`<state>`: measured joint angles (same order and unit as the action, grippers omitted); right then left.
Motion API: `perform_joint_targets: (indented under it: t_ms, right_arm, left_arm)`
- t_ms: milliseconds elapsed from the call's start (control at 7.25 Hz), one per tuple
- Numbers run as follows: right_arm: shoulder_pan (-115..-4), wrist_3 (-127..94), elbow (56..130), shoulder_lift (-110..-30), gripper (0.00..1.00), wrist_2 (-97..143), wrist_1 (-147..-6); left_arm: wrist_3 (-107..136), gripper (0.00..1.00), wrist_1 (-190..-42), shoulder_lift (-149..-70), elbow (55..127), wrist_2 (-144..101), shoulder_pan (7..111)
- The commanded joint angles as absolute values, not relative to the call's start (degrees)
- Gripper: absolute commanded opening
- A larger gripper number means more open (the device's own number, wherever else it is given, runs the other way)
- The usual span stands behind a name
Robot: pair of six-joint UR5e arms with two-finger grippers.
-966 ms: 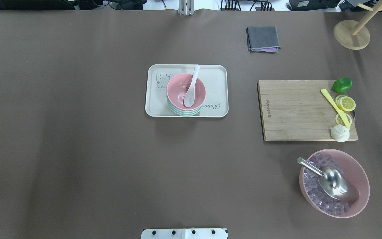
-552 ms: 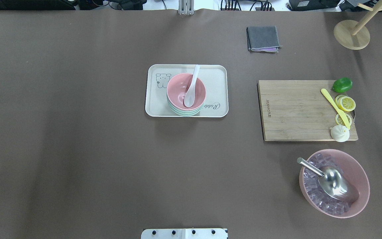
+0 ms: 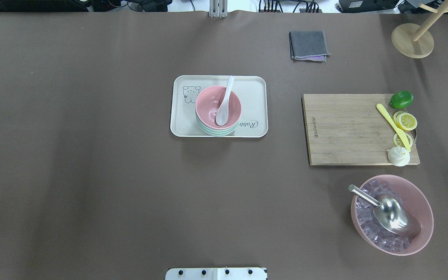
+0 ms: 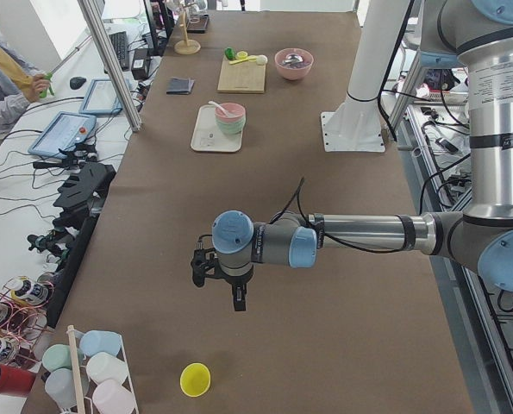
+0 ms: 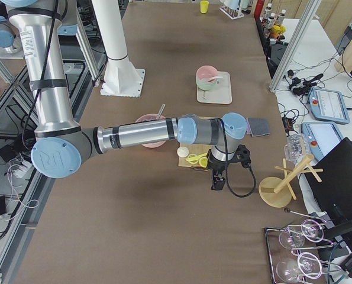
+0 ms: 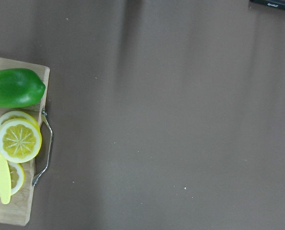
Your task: Stack pink bowl on green and place spoon
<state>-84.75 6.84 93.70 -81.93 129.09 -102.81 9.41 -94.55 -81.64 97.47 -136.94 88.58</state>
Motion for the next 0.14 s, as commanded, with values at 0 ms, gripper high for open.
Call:
perform_joint_targets:
  t_ms: [0]
  right_arm:
    - [-84.9,6.9,94.1,-82.4,1.0,129.4,-102.8]
  left_arm:
    - [9.4,0.98,-95.0,-81.3,97.2,-137.0,89.0]
